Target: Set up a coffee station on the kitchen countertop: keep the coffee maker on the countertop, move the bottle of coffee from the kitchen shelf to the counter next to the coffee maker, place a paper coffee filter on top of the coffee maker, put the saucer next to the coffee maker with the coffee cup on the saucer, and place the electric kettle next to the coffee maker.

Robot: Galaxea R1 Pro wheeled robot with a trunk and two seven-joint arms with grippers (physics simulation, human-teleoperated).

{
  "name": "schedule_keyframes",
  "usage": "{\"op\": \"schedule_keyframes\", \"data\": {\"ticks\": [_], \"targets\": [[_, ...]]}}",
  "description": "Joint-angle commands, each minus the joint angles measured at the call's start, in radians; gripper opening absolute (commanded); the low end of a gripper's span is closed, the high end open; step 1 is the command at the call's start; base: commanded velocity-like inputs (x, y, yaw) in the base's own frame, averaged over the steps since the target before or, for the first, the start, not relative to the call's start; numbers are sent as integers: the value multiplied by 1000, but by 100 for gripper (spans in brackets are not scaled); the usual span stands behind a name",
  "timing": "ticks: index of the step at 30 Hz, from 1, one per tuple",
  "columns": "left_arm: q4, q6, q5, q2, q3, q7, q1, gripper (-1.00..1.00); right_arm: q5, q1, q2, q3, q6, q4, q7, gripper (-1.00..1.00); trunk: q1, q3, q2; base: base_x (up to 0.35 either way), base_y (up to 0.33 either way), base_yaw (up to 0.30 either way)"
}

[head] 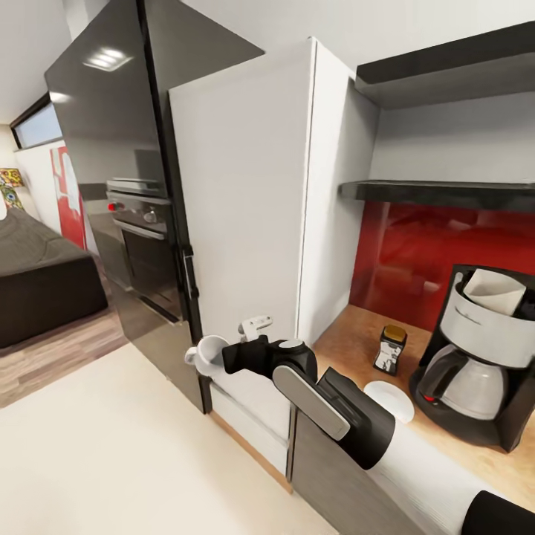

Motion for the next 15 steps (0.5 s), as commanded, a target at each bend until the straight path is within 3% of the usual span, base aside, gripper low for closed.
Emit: {"op": "schedule_keyframes", "data": {"ticks": [1, 15], "targets": [[1, -4, -11, 0, 3, 7, -1, 100, -11, -2, 0, 1, 0, 0, -8, -100, 1, -2, -2, 0, 0, -264], [1, -4, -11, 2, 4, 7, -1, 100, -12, -2, -1, 1, 0, -2, -8, -100, 1, -2, -2, 0, 0, -264]]}}
